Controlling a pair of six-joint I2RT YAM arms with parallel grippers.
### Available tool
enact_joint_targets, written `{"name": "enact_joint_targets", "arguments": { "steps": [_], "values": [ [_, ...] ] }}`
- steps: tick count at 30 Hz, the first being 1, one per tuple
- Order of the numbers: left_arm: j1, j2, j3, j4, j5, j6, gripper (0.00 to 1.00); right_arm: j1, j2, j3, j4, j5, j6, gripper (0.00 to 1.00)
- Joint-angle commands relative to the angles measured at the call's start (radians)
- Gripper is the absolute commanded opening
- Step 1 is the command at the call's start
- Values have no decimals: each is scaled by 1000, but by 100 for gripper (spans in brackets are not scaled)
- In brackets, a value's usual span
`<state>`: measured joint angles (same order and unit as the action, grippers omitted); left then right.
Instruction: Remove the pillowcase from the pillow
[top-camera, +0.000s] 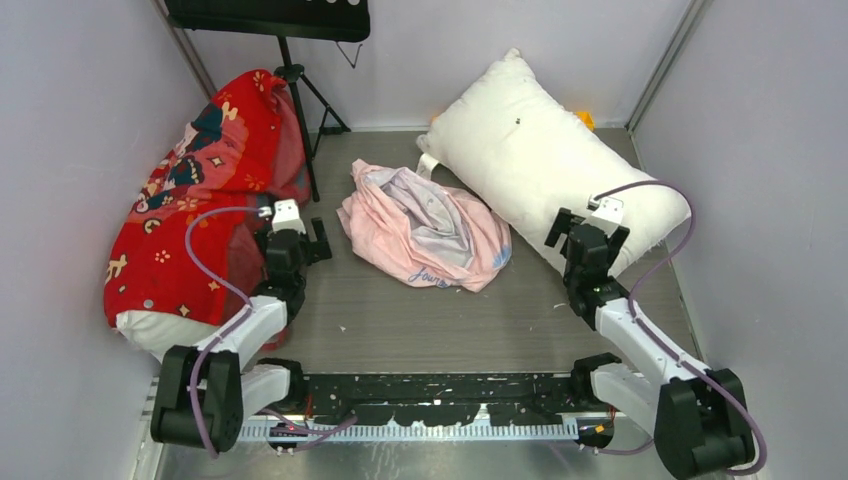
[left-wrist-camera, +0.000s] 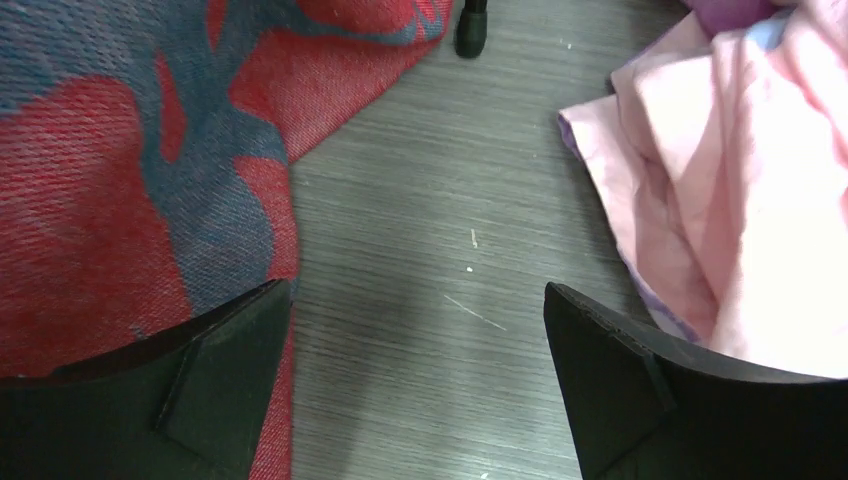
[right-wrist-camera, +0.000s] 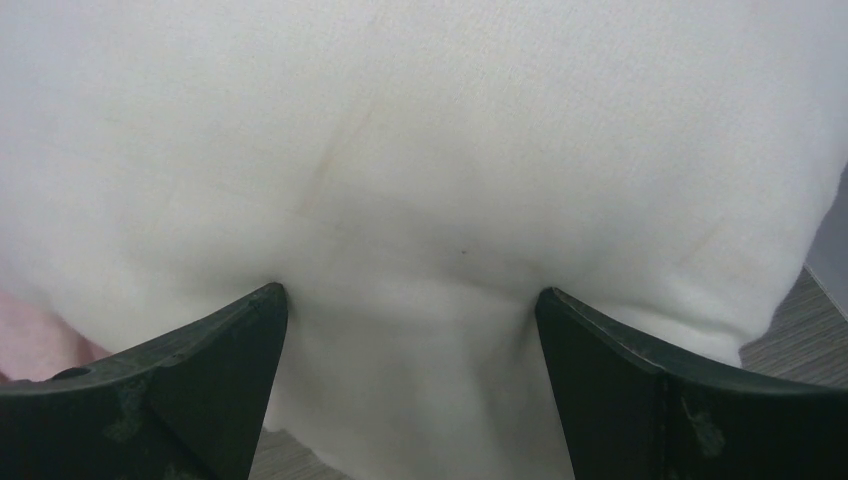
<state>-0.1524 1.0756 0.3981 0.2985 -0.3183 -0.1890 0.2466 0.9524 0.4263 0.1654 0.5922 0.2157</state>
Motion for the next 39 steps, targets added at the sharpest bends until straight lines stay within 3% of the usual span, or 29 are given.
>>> {"name": "enact_joint_targets", "arguments": {
  "steps": [1,4,6,9,15,16,19,20,22,24,26,27,28,29,30,39],
  "values": [
    [25,83,-33,264,43,33,99,-85,87,-40,217,-84,-16,98],
    [31,179,-13,291,29,65,100,-94,209,-54,326,-74,-30,96],
    [35,253,-37,423,8,91,100,-98,281,-107,509,-10,-39,94],
    [37,272,-4,372,41,117,99,-113,409,-171,803,28,-87,92],
    [37,338,44,366,32,149,93,-138,615,-161,1001,-36,-96,91],
    [37,350,34,388,64,161,90,-142,637,-155,1007,-58,-108,92],
    [37,511,-71,777,48,184,96,-160,616,-113,897,-84,-87,90],
    [37,493,-78,779,35,184,98,-164,623,-111,899,-87,-88,90],
    [48,451,-30,594,57,162,99,-173,612,-100,858,-96,-73,84],
    [53,493,-56,725,61,178,99,-180,616,-97,865,-105,-70,78],
    [53,456,-39,621,74,164,93,-185,618,-92,852,-112,-64,78],
    [52,458,-46,650,77,167,99,-188,617,-92,853,-115,-64,77],
    [51,475,-56,697,72,170,99,-188,616,-92,851,-115,-63,78],
    [51,482,-60,708,71,172,100,-188,615,-93,852,-116,-63,91],
    [51,474,-54,679,77,172,100,-188,615,-95,856,-115,-63,94],
    [52,475,-47,669,78,177,100,-185,611,-101,861,-146,-79,95]
  ]
}}
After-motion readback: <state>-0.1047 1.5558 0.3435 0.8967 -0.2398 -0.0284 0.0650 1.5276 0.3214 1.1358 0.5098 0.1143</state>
